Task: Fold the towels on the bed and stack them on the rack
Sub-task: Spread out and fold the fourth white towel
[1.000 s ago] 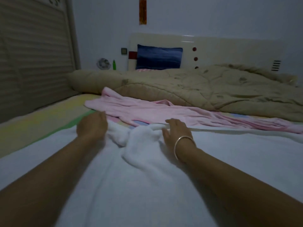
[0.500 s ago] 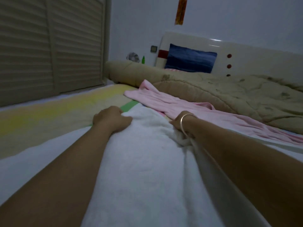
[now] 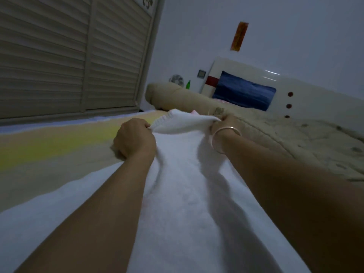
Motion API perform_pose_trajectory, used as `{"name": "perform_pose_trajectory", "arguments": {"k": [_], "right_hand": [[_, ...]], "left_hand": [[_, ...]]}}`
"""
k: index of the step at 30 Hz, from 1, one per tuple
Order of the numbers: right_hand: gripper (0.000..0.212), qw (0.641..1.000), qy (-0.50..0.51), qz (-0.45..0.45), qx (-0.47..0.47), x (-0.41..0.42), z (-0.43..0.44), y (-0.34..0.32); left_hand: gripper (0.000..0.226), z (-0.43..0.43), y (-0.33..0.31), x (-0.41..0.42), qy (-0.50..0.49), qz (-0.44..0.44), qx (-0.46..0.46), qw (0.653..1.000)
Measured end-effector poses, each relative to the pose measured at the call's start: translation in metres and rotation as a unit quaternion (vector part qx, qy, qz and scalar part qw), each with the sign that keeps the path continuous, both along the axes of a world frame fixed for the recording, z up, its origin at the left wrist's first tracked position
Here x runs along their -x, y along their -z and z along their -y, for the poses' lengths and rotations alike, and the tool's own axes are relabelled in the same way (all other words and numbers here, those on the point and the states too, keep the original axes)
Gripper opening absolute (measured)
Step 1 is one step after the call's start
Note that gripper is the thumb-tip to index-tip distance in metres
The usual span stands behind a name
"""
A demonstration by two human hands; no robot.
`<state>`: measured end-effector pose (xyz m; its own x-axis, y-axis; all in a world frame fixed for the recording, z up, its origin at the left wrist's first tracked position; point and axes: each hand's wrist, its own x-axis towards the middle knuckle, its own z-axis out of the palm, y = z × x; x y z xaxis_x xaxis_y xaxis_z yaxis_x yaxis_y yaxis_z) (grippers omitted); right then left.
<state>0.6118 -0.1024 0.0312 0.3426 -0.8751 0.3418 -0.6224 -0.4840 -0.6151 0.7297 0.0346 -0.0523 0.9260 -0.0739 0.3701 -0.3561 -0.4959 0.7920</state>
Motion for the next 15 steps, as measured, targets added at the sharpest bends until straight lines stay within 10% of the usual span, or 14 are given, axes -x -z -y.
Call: {"name": "perform_pose_trajectory", "arguments": {"k": [6, 15], "right_hand": [[0.097, 0.974, -0.099, -0.205, -0.014, -0.027, -0.002, 0.093], [0.061, 0.950, -0.159, -0.265, 0.042, -0.026, -0.003, 0.101]], "left_hand": [[0.033, -0.001, -0.004, 0.006, 0.112, -0.070, -0.013, 0.991], [0.017, 0.001, 0.008, 0.012, 0.078, -0.010, -0.234, 0.969]]}}
